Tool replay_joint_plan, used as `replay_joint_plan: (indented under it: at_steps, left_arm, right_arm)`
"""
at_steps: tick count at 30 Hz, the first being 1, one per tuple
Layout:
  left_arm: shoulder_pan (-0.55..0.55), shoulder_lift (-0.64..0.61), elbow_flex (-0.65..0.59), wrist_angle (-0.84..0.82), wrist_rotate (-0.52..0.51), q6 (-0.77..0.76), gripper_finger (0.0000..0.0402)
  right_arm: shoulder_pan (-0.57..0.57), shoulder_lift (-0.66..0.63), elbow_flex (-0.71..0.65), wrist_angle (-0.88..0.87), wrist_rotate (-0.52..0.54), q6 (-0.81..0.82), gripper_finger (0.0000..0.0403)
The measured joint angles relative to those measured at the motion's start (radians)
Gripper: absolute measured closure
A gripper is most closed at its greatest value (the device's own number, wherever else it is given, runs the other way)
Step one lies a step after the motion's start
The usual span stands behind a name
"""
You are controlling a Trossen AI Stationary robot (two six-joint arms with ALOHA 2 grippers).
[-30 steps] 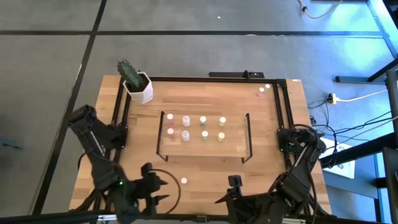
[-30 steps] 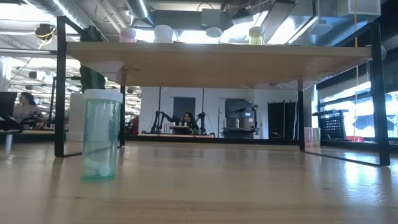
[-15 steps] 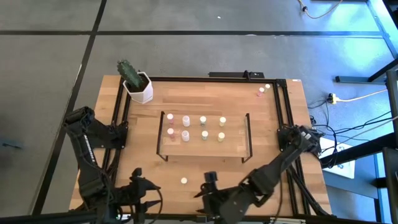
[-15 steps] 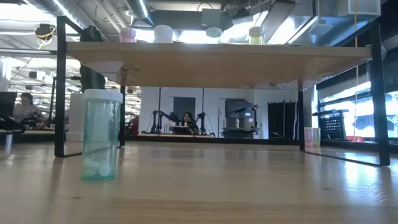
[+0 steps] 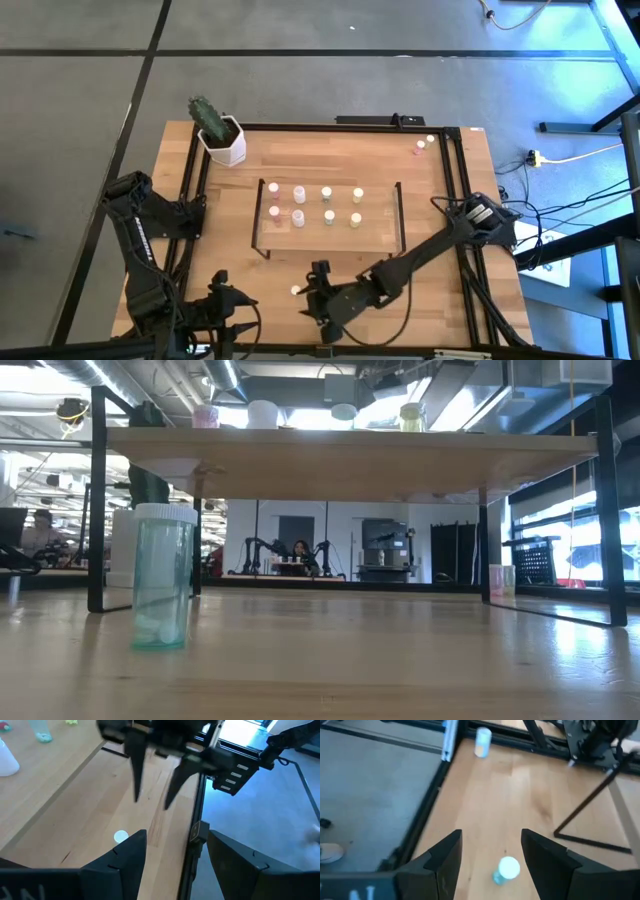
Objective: Pick and place medicine bottles onto shelf by color
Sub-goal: Put the blue pill bottle on the shelf aligned with the other blue pill bottles
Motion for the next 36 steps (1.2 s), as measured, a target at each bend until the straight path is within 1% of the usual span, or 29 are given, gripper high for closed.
replay_joint_plan:
  at_steps: [6,9,18,24,27,32,36]
  left_arm:
    - [0.000,0.000,0.000,0.000,0.000,0.000,0.0200]
    - [0.000,0.000,0.000,0.000,0.000,0.000,0.0200]
    - [0.008,0.000,0.000,0.000,-0.005,0.001,0.0200]
    - [0.023,0.001,0.000,0.000,-0.006,0.002,0.0200]
    - [0.029,0.001,0.000,0.000,-0.006,0.003,0.0200]
    - [0.031,0.001,0.000,-0.001,-0.006,0.010,0.0200]
    - [0.031,0.001,0.000,-0.002,-0.006,0.010,0.0200]
  right_arm:
    - [-0.038,0.000,-0.117,0.159,-0.079,-0.002,0.0196]
    - [-0.051,0.000,-0.154,0.215,-0.086,-0.002,0.0196]
    - [-0.072,0.000,-0.226,0.299,-0.085,-0.004,0.0196]
    - [-0.069,0.000,-0.227,0.365,-0.086,-0.027,0.0196]
    - [-0.050,0.000,-0.226,0.405,-0.082,-0.046,0.0196]
    - [-0.013,0.000,-0.166,0.402,-0.086,-0.117,0.0196]
    - [-0.009,0.000,-0.105,0.393,-0.086,-0.147,0.0196]
